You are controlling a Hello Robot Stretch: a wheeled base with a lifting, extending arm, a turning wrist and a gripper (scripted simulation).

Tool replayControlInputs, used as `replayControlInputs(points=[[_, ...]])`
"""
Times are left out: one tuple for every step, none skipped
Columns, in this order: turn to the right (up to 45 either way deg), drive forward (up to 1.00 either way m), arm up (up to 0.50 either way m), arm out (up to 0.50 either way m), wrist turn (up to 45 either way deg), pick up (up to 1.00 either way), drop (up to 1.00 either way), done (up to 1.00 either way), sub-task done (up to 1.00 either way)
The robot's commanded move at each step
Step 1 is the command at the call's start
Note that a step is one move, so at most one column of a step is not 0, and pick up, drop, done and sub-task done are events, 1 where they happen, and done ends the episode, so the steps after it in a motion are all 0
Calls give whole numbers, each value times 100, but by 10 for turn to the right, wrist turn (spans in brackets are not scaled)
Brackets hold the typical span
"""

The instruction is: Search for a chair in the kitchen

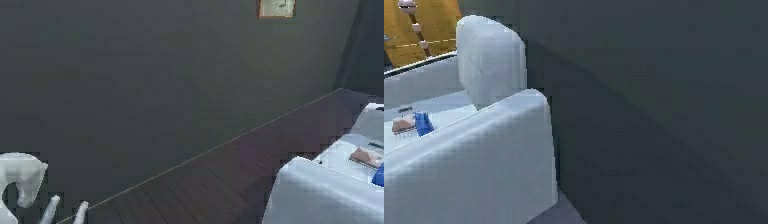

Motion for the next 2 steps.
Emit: replayControlInputs(points=[[0,100,0,0,0,0,0,0,0],[-30,0,0,0,0,0,0,0,0]])
